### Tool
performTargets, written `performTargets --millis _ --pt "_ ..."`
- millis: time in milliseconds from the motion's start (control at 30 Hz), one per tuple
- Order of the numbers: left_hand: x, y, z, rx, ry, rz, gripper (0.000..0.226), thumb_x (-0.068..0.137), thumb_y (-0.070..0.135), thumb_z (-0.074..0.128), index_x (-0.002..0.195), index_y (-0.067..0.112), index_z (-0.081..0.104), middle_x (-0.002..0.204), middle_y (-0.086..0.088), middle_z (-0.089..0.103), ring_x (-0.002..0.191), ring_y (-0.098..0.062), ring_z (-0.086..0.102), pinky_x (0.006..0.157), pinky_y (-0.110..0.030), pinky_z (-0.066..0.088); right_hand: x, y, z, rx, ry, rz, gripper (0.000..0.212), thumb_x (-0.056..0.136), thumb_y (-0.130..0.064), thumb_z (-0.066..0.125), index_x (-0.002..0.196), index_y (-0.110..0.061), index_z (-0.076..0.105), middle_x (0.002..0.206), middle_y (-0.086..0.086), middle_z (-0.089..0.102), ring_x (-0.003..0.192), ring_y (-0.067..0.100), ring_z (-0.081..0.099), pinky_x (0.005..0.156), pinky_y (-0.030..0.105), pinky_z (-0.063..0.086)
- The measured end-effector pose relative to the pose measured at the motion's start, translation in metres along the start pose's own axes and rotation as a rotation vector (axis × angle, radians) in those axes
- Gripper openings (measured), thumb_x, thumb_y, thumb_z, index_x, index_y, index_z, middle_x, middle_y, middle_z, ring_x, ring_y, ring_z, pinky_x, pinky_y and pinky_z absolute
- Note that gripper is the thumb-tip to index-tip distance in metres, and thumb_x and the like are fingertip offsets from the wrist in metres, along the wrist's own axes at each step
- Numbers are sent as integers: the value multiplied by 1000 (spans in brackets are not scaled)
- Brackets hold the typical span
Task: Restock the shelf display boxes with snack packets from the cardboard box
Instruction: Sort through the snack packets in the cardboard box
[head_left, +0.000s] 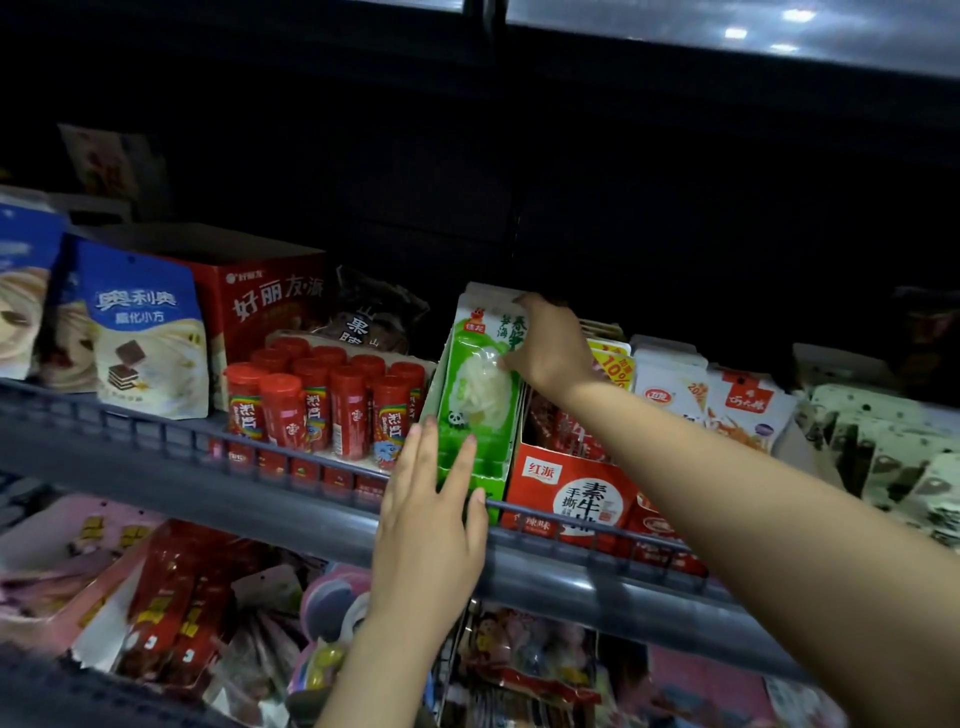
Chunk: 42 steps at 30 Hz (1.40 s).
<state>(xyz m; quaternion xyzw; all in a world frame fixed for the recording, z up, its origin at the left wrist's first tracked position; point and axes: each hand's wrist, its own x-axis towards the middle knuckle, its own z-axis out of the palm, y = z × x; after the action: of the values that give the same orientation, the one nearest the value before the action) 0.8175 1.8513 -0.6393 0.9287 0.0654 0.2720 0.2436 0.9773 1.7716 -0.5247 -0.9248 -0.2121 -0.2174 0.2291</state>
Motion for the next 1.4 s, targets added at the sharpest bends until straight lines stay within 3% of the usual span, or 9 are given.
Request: performTargets --millis 100,267,433,600,767,900,967,1133,1400 --pt "-1 0 1 -13 18 10 53 100 37 29 148 36 7 155 7 -17 137 -6 -25 108 -28 -15 1 3 1 -48 3 -6 68 74 -9 73 135 -8 44 130 18 50 114 34 53 92 40 49" --pt "0 0 2 15 7 -2 53 100 38 26 148 37 3 148 10 -26 136 -6 -28 108 -28 -12 1 6 -1 -33 5 -6 53 72 -15 77 119 -5 54 122 15 53 106 31 53 75 25 40" --pt "-2 2 0 5 -15 -1 54 100 39 26 148 38 2 150 10 -26 136 -5 -28 108 -27 -12 -17 6 -13 34 29 -4 62 81 -21 72 136 -9 46 136 15 42 120 28 48 99 27 37" --pt "-12 14 -8 -38 17 33 53 99 36 31 149 35 12 157 7 -13 138 -2 -21 108 -26 -9 -58 5 -30 170 69 26 51 84 -24 68 132 -14 53 132 7 45 119 21 48 93 18 35" --pt "-40 38 -16 -109 96 129 47 97 34 35 142 23 39 154 -1 24 141 -15 11 112 -33 4 -135 11 -55 286 130 24 41 83 -28 69 122 -17 61 111 -4 53 102 8 50 91 18 39" --pt "-78 58 -14 -155 55 112 41 95 29 42 134 18 50 141 -5 42 133 -22 32 110 -45 26 -202 27 -66 412 118 124 29 83 -25 69 111 -18 67 104 -5 61 91 6 56 83 16 44" --pt "-100 68 -9 -171 26 113 40 94 30 43 130 17 54 132 -4 49 125 -21 41 103 -43 36 -236 38 -67 487 112 190 21 83 -22 69 103 -20 68 98 -2 64 80 4 58 75 13 46" --pt "-150 87 15 -225 -108 95 38 96 30 42 129 18 54 124 -1 53 118 -18 47 98 -36 40 -321 70 -60 565 89 370 17 81 -19 71 98 -21 68 85 -2 66 76 7 60 74 17 48" --pt "-241 92 86 -264 -373 -36 35 98 27 43 130 18 52 127 -1 51 118 -18 48 99 -38 41 -441 123 -21 514 11 639 15 84 -21 68 98 -25 66 84 -7 63 71 -2 56 68 10 44"
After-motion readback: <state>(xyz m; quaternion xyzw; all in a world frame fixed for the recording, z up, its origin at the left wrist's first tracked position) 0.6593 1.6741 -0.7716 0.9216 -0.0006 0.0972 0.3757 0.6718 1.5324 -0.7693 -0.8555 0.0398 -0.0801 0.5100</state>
